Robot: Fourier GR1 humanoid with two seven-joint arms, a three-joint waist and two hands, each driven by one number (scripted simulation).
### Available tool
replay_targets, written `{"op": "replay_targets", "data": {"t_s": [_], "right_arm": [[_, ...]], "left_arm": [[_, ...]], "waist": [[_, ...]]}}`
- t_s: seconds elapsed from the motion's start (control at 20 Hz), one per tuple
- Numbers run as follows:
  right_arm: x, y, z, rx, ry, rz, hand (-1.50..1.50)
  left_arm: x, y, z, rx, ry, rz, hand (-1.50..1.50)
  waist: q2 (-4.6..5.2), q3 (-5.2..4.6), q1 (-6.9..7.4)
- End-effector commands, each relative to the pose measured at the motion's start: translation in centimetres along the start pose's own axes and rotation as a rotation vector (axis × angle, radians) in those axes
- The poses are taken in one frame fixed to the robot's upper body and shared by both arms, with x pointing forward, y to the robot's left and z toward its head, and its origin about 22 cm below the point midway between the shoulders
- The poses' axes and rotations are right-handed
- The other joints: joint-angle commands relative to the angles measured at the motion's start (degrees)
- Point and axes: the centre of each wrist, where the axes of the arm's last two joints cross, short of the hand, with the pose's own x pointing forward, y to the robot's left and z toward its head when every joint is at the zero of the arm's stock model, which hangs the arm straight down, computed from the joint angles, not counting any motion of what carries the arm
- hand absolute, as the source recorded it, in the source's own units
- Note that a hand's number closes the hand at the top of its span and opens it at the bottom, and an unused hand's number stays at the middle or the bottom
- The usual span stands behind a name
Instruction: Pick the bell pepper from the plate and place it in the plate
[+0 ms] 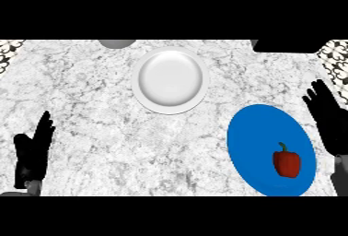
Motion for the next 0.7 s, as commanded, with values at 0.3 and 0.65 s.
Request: {"op": "replay_targets", "data": {"t_s": [0.3, 0.65], "right_arm": [[3.0, 2.6, -1.1, 0.201, -0.215, 0.719, 1.50], [-6.5, 13.1, 4.0, -0.059, -0.314, 0.483, -1.50]], "left_arm": [[10.0, -3.5, -1.6, -0.251, -0.423, 0.031, 0.00], [14.7, -2.1, -1.2, -0.365, -0.495, 0.069, 0.00]], "waist": [[-0.89, -0.84, 0.51], [-0.54, 2.00, 0.22]]}}
